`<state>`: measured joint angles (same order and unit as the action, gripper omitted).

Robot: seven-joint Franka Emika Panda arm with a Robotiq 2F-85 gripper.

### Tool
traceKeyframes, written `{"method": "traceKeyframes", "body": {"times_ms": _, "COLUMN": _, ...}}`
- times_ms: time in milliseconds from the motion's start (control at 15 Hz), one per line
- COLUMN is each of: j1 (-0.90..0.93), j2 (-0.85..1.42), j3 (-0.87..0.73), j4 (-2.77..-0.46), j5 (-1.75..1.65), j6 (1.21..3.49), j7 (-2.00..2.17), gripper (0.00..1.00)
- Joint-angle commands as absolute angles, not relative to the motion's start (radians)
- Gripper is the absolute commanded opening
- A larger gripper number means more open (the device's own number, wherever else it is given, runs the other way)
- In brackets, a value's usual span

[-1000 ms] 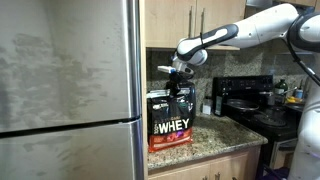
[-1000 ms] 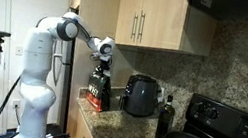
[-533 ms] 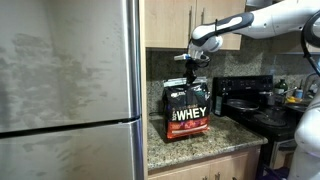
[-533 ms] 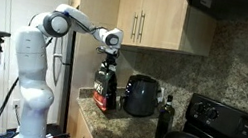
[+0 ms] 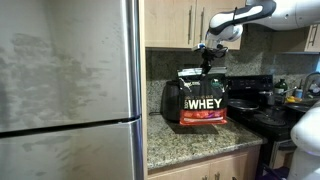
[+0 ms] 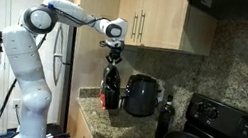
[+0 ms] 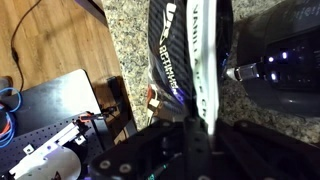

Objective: Move the black plastic to the left then move it to the right

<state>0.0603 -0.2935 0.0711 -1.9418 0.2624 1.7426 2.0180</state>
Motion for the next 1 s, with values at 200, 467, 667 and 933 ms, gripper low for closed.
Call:
{"method": "traceKeyframes", "body": {"times_ms": 200, "j1": 0.016, "j2": -0.274, "j3": 0.044, "j4": -1.956, "j5": 0.295, "j6": 1.72, "j7": 2.009, "gripper": 0.0}}
{"method": "traceKeyframes", "body": {"times_ms": 467, "j1": -0.042, "j2": -0.304, "j3": -0.032, "j4": -1.957, "j5": 0.315, "j6": 1.7, "j7": 1.997, "gripper": 0.0}}
{"method": "traceKeyframes", "body": {"times_ms": 667, "j1": -0.091, "j2": -0.297, "j3": -0.093, "j4": -1.944, "j5": 0.324, "j6": 1.714, "j7": 1.96, "gripper": 0.0}}
{"method": "traceKeyframes", "body": {"times_ms": 933, "j1": -0.12, "j2": -0.264, "j3": -0.106, "j4": -1.982, "j5": 0.295, "j6": 1.723, "j7": 1.922, "gripper": 0.01}}
